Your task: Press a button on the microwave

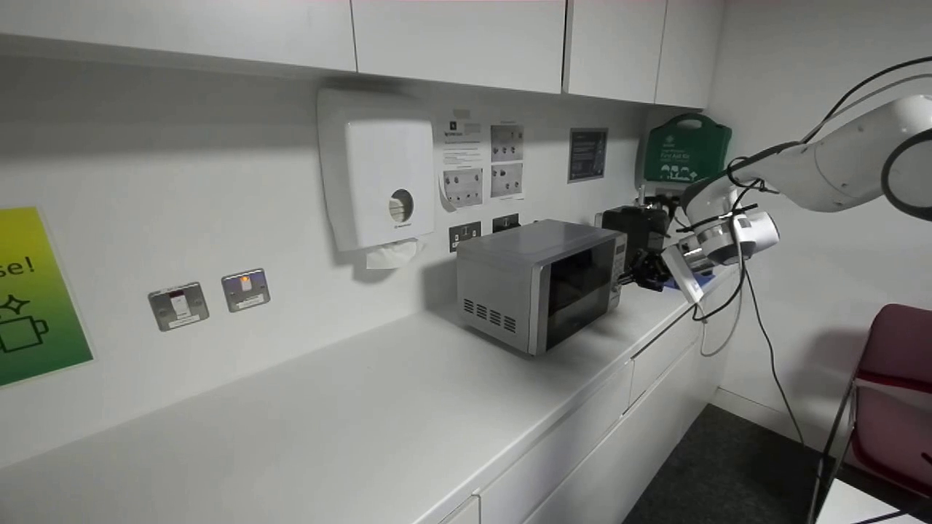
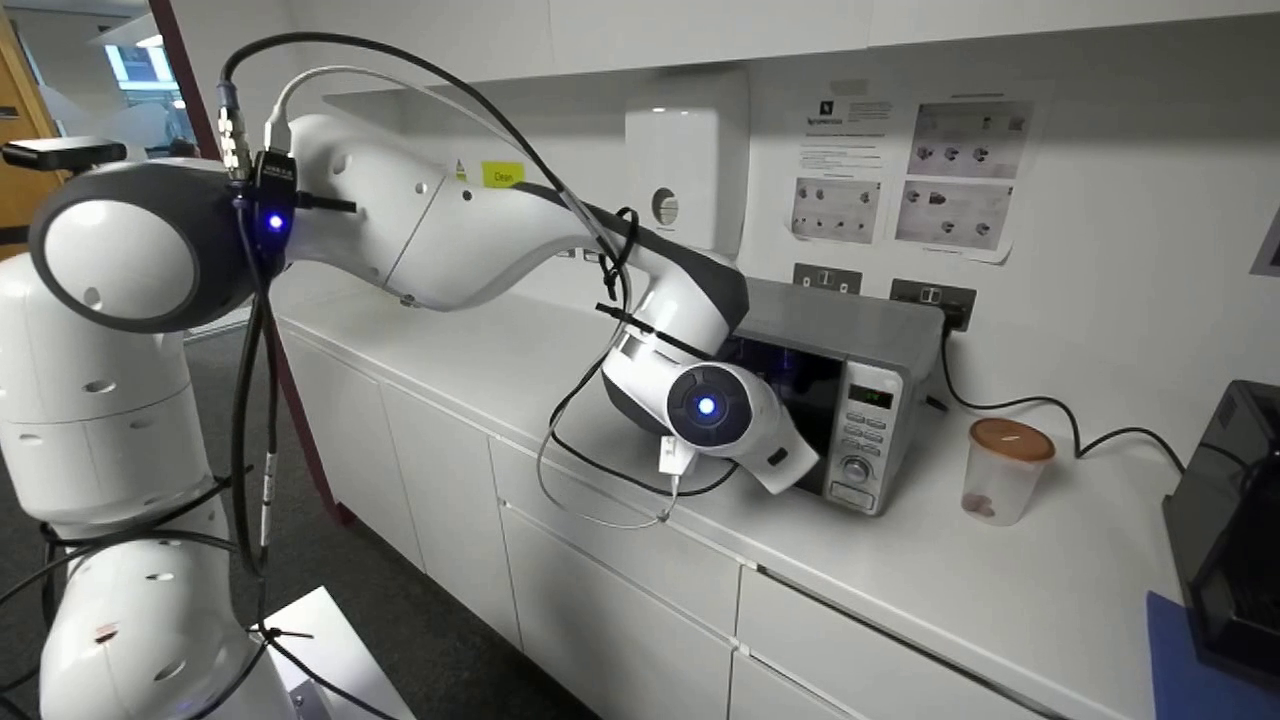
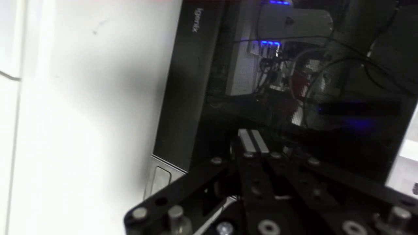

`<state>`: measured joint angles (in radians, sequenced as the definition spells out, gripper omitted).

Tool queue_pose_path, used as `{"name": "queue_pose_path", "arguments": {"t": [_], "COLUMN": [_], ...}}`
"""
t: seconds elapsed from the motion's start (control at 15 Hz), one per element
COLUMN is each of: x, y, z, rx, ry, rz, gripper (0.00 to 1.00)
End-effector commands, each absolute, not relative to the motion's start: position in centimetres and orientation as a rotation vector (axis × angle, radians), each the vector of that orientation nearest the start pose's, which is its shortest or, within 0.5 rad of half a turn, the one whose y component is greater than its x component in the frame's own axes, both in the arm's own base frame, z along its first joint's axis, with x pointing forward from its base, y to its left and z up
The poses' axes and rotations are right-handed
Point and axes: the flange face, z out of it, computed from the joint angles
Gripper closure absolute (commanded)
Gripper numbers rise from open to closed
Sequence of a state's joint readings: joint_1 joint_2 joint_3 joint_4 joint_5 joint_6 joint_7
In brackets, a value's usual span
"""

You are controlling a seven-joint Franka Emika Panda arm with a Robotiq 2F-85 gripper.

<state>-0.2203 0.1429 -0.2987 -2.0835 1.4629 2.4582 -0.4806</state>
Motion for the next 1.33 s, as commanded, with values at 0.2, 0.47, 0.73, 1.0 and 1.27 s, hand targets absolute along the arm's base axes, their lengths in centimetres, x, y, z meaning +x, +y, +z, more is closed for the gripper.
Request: {"name": "queue_pose_path", "arguments": {"t": [0.2, 0.47, 0.73, 1.0, 1.27], "x": [49.5, 49.2, 48.5, 49.1, 49.2], "y": [-27.6, -27.2, -26.5, -26.6, -26.5], "z": [38.5, 37.6, 39.1, 38.4, 37.8], "rx": [-2.111, -2.286, -2.412, -2.426, -2.430], "ry": [1.434, 1.561, 1.582, 1.578, 1.577], "rz": [-0.462, -0.228, 0.027, 0.001, 0.017], "gripper": [1.00, 1.00, 1.00, 0.99, 0.75]}}
